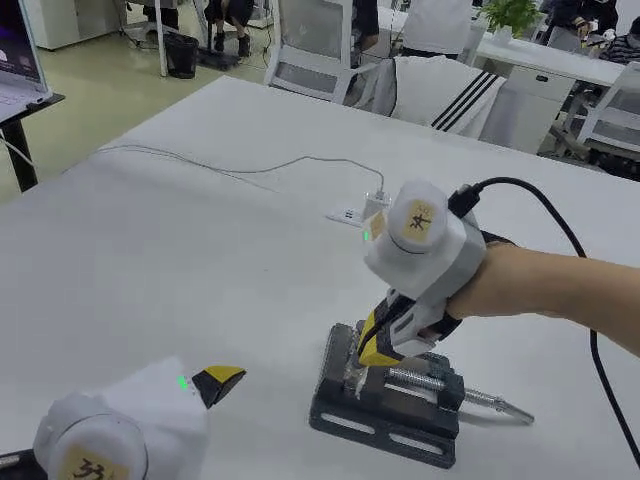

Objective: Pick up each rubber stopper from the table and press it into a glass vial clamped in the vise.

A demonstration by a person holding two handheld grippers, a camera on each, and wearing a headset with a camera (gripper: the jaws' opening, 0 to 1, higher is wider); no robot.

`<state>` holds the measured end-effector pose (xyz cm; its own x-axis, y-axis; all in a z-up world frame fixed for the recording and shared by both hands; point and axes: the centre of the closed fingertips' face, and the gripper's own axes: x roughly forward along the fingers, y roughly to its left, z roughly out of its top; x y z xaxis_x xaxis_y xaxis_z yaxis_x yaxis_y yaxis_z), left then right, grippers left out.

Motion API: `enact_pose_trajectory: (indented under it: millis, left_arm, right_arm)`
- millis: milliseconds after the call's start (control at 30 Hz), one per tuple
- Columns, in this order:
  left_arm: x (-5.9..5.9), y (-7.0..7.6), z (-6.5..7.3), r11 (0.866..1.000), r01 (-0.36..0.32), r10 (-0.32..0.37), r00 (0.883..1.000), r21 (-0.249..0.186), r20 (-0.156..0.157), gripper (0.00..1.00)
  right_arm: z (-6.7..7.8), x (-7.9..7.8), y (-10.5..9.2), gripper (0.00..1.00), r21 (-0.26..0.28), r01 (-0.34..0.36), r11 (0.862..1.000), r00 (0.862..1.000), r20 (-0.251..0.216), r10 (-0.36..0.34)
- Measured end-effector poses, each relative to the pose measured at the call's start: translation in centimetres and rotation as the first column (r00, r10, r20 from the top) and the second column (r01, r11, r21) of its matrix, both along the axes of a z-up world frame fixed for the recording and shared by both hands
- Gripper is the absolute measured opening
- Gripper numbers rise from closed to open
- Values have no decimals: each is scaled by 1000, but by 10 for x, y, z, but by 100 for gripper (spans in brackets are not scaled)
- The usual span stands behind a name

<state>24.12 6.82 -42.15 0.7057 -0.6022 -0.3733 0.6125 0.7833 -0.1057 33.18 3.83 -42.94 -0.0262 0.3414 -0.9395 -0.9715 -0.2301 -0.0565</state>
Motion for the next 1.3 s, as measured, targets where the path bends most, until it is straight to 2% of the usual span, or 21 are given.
enact_pose_trajectory:
  millis: [33, 67, 133, 233, 367, 533, 600, 633, 667, 700, 733, 800, 867, 900, 933, 1000, 1033, 1067, 1100, 1200, 1300]
  left_arm:
    - [0, 0, 0, 1000, 0, 0, 1000, 0, 0, 99]
    - [-1, 0, 0, 1000, 0, 0, 1000, 3, 0, 99]
    - [-3, 0, 1, 1000, 3, -3, 1000, 7, 0, 99]
    - [-4, 2, -1, 1000, 1, -1, 1000, 13, -1, 99]
    - [-6, 4, -2, 1000, 6, -6, 1000, 28, -5, 99]
    - [-5, 5, -2, 999, 7, -7, 1000, 33, -7, 99]
    - [-3, 7, -1, 999, 5, -5, 1000, 32, -4, 99]
    - [-2, 9, -2, 999, 1, -1, 1000, 33, -6, 99]
    - [-1, 10, -3, 999, -2, 2, 1000, 36, -8, 99]
    - [0, 12, -3, 999, -2, 3, 1000, 39, -9, 99]
    - [1, 13, -3, 999, -3, 3, 1000, 41, -8, 99]
    - [2, 15, -5, 999, 1, -1, 1000, 46, -12, 99]
    - [2, 17, -7, 998, 3, -2, 1000, 59, -17, 99]
    - [2, 18, -7, 998, 2, -1, 1000, 60, -18, 99]
    - [2, 18, -7, 998, 3, -1, 1000, 60, -18, 99]
    - [3, 20, -8, 998, 4, -3, 1000, 67, -20, 99]
    - [3, 21, -8, 998, 4, -2, 1000, 68, -22, 99]
    - [4, 22, -7, 998, 3, -2, 1000, 67, -21, 99]
    - [5, 23, -6, 998, 1, 0, 1000, 66, -20, 99]
    - [6, 25, -4, 998, 2, -1, 1000, 69, -19, 99]
    - [7, 25, -3, 997, 11, -10, 1000, 77, -20, 99]
  right_arm:
    - [1, 3, 0, 4, 12, -13, 1000, 1000, 11, 13]
    - [3, 10, 1, 10, 34, 42, 999, 999, 23, -42]
    - [4, 2, 0, 26, 50, 76, 996, 996, -50, -73]
    - [10, -1, -1, 39, 107, 91, 990, 995, -53, -86]
    - [16, -10, -5, 58, 223, 196, 955, 979, -90, -180]
    - [12, -23, -28, 67, 281, 290, 915, 956, -128, -264]
    - [14, -24, -36, 69, 348, 343, 873, 939, -136, -315]
    - [15, -24, -45, 71, 373, 384, 845, 923, -145, -355]
    - [16, -24, -51, 72, 385, 409, 827, 912, -149, -382]
    - [17, -21, -60, 73, 411, 442, 798, 895, -147, -420]
    - [18, -21, -67, 74, 422, 458, 782, 886, -146, -441]
    - [17, -23, -84, 79, 434, 508, 744, 856, -158, -492]
    - [14, -29, -98, 87, 431, 531, 730, 841, -169, -513]
    - [13, -31, -107, 89, 438, 554, 708, 825, -173, -538]
    - [11, -34, -114, 91, 440, 560, 702, 820, -174, -546]
    - [8, -39, -131, 93, 440, 600, 668, 788, -181, -589]
    - [7, -43, -136, 95, 441, 609, 659, 781, -188, -595]
    - [7, -48, -143, 95, 448, 628, 636, 765, -203, -612]
    - [6, -50, -148, 96, 448, 640, 624, 753, -207, -624]
    - [2, -59, -162, 99, 451, 659, 602, 733, -206, -648]
    - [-5, -67, -175, 99, 444, 698, 562, 695, -230, -681]
